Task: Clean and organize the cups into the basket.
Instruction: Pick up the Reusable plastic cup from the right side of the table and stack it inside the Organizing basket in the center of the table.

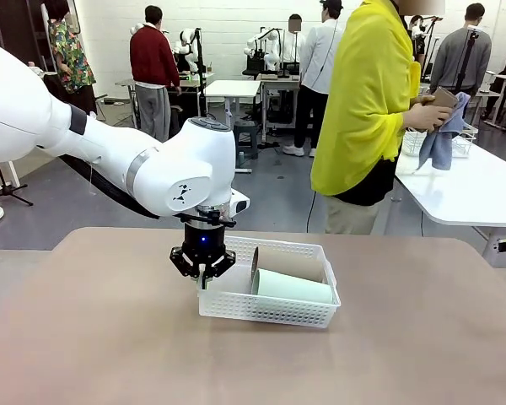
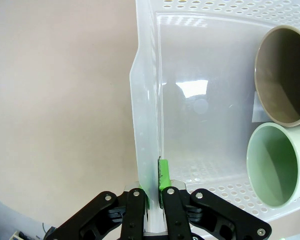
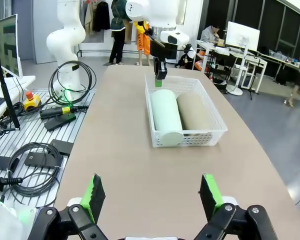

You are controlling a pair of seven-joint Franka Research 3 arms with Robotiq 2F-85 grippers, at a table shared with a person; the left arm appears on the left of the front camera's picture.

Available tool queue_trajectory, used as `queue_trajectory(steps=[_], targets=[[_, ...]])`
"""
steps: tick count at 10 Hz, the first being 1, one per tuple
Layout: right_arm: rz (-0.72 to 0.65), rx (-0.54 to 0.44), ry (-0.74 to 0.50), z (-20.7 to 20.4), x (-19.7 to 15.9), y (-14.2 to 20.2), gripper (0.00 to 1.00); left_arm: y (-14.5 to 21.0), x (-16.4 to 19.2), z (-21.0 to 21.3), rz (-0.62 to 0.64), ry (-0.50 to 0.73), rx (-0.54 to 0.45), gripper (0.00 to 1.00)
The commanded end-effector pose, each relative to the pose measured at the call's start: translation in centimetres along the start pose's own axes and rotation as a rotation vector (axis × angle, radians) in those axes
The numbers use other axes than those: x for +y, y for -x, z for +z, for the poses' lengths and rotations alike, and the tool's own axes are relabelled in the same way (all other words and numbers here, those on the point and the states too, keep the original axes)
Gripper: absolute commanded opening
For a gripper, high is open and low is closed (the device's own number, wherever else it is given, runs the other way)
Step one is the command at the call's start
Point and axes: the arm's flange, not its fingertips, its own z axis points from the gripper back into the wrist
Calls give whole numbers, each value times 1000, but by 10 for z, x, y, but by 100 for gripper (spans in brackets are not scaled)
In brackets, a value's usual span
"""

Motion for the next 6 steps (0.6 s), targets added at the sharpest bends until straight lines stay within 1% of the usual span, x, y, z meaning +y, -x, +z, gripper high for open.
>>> queue_trajectory(steps=[1,6], targets=[[6,8,11,0,0,-1,100,0,1,0,1,-1,-1,0],[6,8,11,0,0,-1,100,0,1,0,1,-1,-1,0]])
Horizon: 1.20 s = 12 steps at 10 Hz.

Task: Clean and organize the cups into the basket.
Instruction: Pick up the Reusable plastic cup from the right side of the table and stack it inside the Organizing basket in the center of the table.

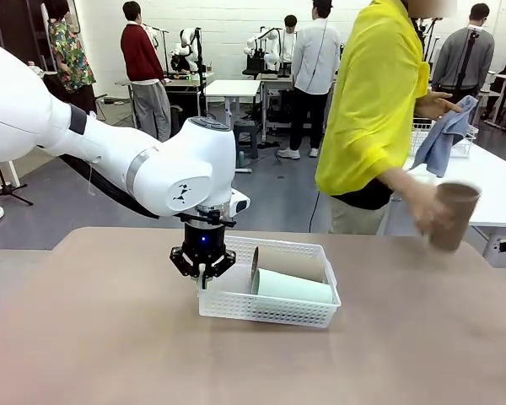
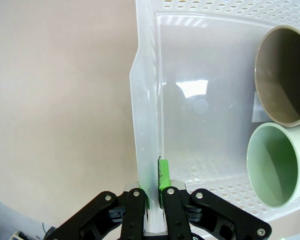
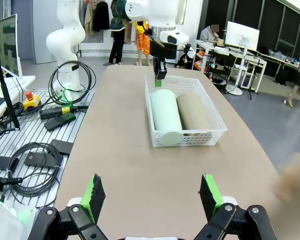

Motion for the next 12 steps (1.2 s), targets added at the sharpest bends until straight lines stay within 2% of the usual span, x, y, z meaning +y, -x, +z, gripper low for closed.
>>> queue_trajectory(steps=[1,9,12], targets=[[7,8,9,-1,-1,-1,100,0,1,0,1,-1,-1,0],[0,0,1,0,0,0,100,0,1,0,1,-1,-1,0],[-62,-9,-46,-19,-38,41,100,0,1,0,1,-1,-1,0]])
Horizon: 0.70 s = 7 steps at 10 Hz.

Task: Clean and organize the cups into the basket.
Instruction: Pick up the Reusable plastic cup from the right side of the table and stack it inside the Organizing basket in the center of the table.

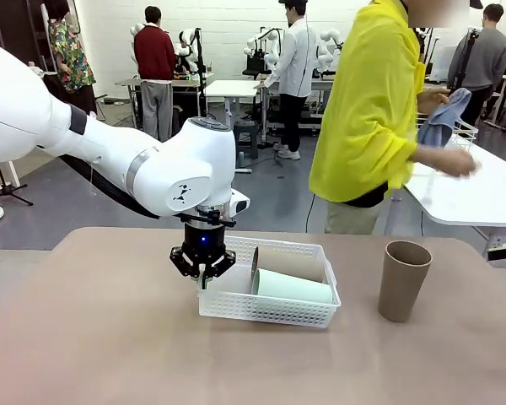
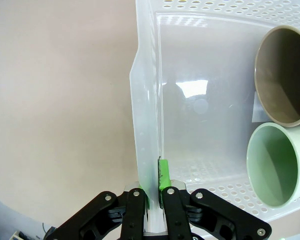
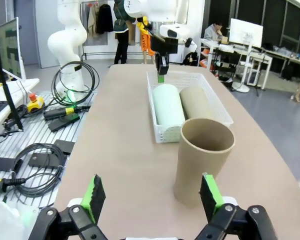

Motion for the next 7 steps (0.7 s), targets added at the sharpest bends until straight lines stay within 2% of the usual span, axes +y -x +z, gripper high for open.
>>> queue_trajectory(steps=[1,3,7], targets=[[-24,4,-1,-11,-32,24,100,0,1,0,1,-1,-1,0],[-65,40,-7,-33,-51,46,100,0,1,0,1,-1,-1,0],[-117,38,-11,-67,-80,72,100,0,1,0,1,-1,-1,0]])
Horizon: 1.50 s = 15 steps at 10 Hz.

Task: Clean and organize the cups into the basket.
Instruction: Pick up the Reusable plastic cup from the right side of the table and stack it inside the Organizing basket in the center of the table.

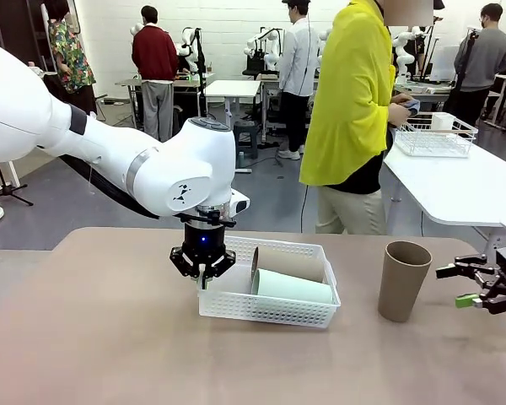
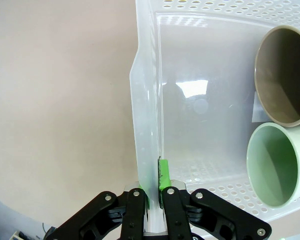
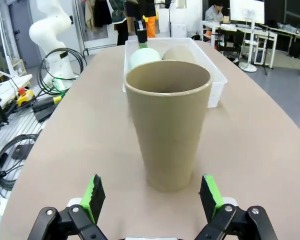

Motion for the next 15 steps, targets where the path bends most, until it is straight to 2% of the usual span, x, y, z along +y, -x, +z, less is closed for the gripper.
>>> queue_trajectory(steps=[1,6,10,15], targets=[[-38,-11,20,-7,-16,-1,100,0,1,0,1,-1,-2,0],[-101,-6,-16,-40,-37,10,100,0,1,0,1,-1,-2,0],[-122,38,-57,-68,-49,13,100,0,1,0,1,-1,-2,0],[-81,41,-124,-97,-55,2,100,0,1,0,1,-1,-2,0]])
